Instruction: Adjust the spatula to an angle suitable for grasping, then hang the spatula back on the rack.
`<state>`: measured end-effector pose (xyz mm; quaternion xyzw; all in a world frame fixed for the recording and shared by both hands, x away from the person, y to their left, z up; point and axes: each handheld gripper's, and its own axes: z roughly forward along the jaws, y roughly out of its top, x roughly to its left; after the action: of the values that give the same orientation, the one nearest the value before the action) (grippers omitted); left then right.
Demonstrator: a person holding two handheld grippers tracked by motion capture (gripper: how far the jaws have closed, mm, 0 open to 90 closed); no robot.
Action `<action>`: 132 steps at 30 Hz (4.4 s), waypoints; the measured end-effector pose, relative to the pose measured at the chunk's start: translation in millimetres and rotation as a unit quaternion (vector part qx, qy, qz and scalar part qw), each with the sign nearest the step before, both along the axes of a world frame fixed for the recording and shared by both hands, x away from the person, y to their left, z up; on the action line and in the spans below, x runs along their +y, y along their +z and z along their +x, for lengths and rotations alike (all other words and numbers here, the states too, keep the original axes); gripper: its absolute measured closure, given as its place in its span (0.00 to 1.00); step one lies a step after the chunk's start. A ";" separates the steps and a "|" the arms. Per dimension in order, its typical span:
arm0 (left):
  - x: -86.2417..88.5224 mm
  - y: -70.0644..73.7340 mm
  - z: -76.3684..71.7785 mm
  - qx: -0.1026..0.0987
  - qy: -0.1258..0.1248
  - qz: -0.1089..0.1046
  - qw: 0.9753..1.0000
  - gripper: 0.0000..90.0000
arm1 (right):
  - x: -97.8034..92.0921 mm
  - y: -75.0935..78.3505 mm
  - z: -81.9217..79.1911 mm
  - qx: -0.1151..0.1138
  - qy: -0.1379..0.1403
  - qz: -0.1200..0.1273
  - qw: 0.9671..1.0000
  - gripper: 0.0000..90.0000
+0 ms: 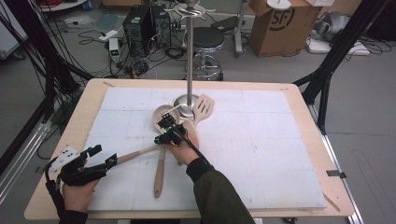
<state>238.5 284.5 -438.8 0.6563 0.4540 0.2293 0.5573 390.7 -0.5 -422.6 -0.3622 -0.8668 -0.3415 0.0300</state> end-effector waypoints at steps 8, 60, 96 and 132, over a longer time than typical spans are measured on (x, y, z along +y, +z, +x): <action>1.2 -0.4 0.2 0.002 0.002 0.000 1.000 0.24 | -1.1 8.4 -2.9 -0.009 0.026 0.046 0.999 0.76; -0.6 -1.1 1.6 0.006 -0.010 -0.008 1.000 0.25 | 46.0 -0.2 -19.6 -0.156 0.237 -0.180 0.942 0.77; -6.9 -1.3 -0.6 0.001 -0.016 -0.005 1.000 0.25 | -49.9 43.9 -7.8 -0.121 0.017 0.103 0.987 0.87; -14.2 -1.2 1.1 -0.001 -0.032 0.007 0.999 0.25 | -129.5 66.4 -35.2 -0.304 -0.163 0.288 0.893 0.87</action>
<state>239.7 270.3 -440.0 0.6742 0.4309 0.2150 0.5600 355.5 -130.0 -356.2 -0.3522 -0.6260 -0.6699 -0.1880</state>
